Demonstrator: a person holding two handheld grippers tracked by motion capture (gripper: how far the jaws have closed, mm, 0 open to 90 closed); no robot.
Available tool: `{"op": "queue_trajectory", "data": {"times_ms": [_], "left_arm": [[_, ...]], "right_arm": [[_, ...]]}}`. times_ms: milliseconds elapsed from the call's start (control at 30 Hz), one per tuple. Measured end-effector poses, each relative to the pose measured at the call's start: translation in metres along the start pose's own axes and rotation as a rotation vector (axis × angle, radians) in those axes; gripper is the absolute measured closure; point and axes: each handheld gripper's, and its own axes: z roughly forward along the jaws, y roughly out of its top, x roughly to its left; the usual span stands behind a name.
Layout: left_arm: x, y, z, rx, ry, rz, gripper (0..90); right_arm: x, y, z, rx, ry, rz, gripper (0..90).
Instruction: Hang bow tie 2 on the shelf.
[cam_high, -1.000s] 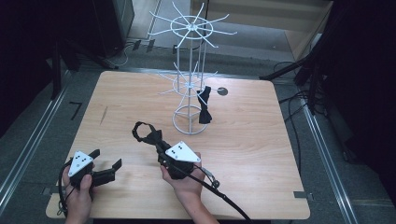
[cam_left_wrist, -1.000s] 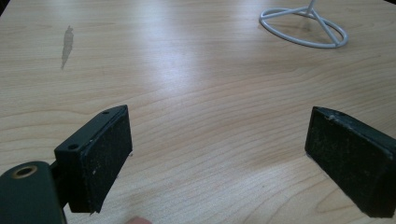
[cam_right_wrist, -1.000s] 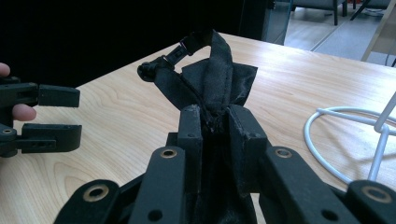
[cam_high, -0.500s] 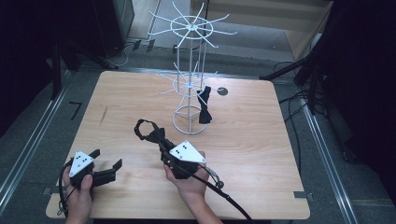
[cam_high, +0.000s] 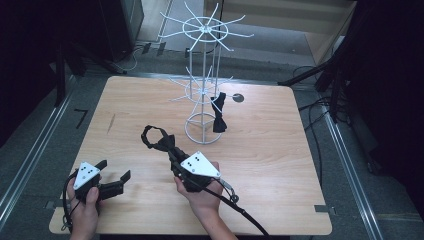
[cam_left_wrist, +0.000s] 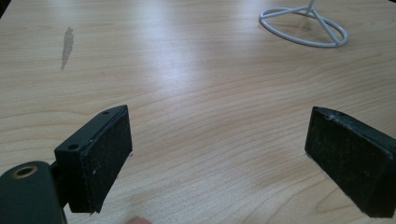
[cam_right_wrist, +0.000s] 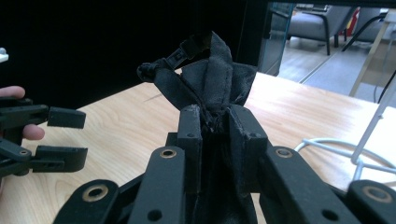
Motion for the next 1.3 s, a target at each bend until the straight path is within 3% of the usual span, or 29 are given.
{"op": "queue_trajectory", "data": {"times_ms": [1300], "left_arm": [[0.000,0.000,0.000,0.003,-0.001,0.001,8.1]], "right_arm": [[-0.025,0.032,-0.029,-0.139,-0.086,-0.023,76.9]]}}
